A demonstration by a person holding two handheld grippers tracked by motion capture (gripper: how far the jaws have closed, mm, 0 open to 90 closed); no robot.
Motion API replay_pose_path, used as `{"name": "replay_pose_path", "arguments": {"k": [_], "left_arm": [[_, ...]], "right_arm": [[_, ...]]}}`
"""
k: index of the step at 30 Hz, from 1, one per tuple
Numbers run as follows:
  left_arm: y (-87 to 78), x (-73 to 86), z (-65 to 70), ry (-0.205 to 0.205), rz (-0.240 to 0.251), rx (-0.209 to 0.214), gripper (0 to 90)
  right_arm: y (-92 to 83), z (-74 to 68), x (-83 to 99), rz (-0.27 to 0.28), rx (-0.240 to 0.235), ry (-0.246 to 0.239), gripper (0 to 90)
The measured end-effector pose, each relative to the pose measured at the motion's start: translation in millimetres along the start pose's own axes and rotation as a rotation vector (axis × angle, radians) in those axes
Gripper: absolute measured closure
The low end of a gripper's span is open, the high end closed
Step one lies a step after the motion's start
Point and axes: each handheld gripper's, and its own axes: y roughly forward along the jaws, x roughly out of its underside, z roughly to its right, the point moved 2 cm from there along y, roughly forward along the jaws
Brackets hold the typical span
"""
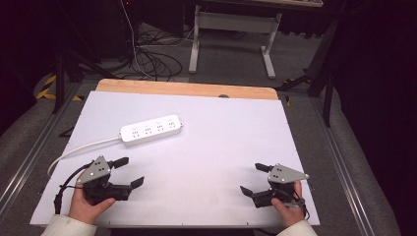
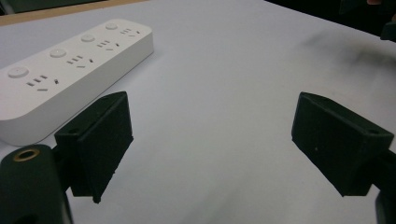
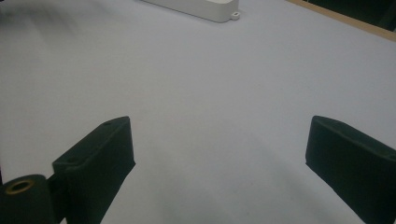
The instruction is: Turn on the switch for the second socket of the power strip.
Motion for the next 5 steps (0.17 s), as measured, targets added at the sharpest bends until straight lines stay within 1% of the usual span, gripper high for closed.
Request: {"name": "replay_pose_path", "arguments": {"k": [1,3,5], "left_arm": [[-0.6,0.0,-0.9,0.008,0.0,-0.004,12.9],[-1.2,0.6,-1.5,0.005,-0.005,-0.014,12.9],[-0.9,1.4,-3.2,0.035,-0.007,-0.053,12.5]], "right_arm": [[0.4,0.2,0.0,-0.003,0.0,0.0,8.3],[1.4,0.3,0.0,-0.005,0.0,-0.001,8.2],[2.1,0.3,0.0,-0.005,-0.001,0.0,8.3]]}}
